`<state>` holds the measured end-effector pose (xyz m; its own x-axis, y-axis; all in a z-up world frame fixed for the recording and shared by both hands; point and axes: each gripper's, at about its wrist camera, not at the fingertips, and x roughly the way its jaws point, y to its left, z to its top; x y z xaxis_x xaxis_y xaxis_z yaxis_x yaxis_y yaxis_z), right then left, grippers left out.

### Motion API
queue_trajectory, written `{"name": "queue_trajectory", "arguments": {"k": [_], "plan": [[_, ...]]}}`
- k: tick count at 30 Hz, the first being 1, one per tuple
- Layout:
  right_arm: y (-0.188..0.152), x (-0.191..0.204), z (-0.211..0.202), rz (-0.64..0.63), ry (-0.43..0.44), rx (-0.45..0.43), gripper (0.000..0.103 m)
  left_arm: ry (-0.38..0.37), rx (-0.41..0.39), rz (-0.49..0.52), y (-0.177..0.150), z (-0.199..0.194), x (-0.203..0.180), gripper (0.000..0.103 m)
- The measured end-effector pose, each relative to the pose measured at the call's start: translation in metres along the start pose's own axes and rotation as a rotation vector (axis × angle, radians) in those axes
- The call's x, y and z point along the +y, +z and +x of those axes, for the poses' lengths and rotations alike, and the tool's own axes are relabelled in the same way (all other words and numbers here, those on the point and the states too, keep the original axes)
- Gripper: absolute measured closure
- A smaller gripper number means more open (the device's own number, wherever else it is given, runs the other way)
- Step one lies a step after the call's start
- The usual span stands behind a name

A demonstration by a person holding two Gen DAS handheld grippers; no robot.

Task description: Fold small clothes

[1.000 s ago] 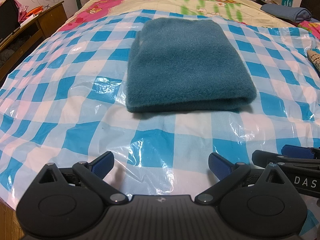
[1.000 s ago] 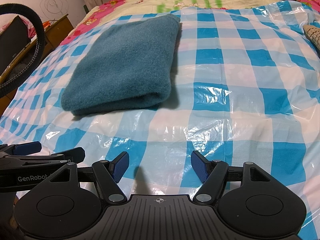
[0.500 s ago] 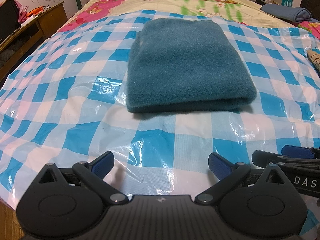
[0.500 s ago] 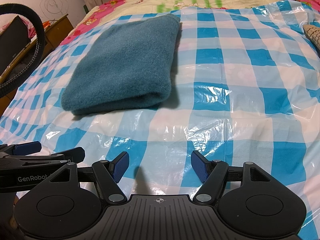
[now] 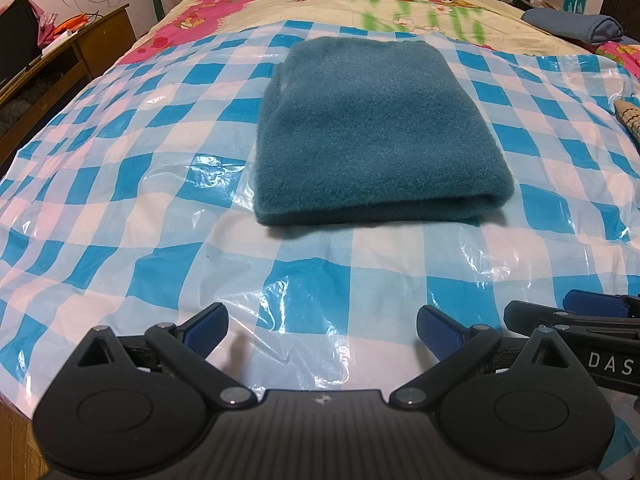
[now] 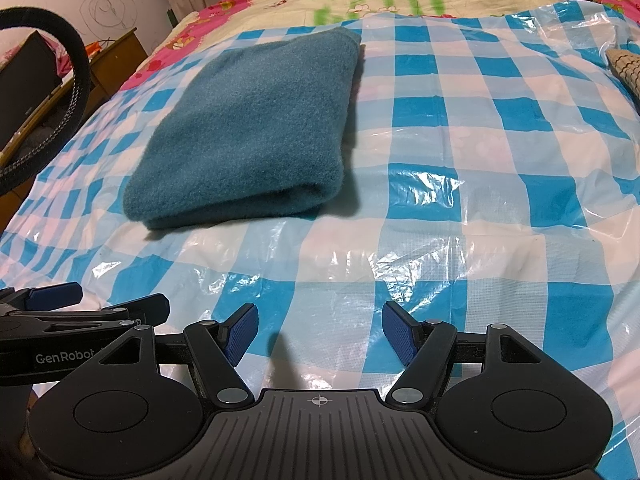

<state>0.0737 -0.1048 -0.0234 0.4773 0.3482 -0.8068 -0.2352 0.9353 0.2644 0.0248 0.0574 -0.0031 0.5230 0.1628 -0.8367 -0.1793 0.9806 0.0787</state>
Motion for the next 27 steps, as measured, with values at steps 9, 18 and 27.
{"name": "queue_trajectory", "arguments": {"k": [9,18,27], "plan": [[-0.0001,0.0003,0.0000,0.000,0.000,0.000,0.034,0.000,0.000,-0.001,0.0000,-0.0003,0.0000,0.000],[-0.0001,0.0004,0.0001,0.000,0.000,0.000,0.034,0.000,0.000,-0.002,-0.0007,-0.0007,0.0001,0.000],[-0.0026,0.0013,0.0002,0.000,-0.004,0.003,0.034,-0.003,-0.001,-0.006,-0.0014,-0.0017,-0.0001,0.000]]}}
